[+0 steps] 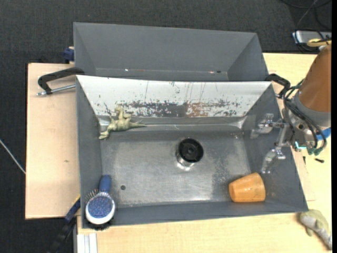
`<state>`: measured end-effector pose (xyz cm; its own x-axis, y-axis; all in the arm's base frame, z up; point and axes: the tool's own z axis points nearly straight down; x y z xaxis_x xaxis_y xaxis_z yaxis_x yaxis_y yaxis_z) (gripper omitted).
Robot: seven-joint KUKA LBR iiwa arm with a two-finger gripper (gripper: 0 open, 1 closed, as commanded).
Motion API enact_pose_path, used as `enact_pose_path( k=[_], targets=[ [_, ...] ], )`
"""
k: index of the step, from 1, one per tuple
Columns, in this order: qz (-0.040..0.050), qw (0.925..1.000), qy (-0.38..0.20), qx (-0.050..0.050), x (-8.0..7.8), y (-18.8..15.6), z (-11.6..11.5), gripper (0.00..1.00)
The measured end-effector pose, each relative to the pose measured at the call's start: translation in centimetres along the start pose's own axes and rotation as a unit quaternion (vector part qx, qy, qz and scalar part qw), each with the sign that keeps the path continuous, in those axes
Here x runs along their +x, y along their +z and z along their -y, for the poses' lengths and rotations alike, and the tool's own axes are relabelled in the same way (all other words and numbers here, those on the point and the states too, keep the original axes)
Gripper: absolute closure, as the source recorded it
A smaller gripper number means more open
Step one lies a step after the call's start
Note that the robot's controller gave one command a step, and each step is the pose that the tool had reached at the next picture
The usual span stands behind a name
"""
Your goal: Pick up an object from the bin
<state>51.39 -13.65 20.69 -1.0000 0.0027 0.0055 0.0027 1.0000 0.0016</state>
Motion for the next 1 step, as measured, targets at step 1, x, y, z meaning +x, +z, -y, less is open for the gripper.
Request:
enact_pose_path(
  k=[1],
  targets=[
    [0.0121, 0.9809, -0.194, 0.003, 0.74, 8.47, -1.39, 0.0]
  ],
)
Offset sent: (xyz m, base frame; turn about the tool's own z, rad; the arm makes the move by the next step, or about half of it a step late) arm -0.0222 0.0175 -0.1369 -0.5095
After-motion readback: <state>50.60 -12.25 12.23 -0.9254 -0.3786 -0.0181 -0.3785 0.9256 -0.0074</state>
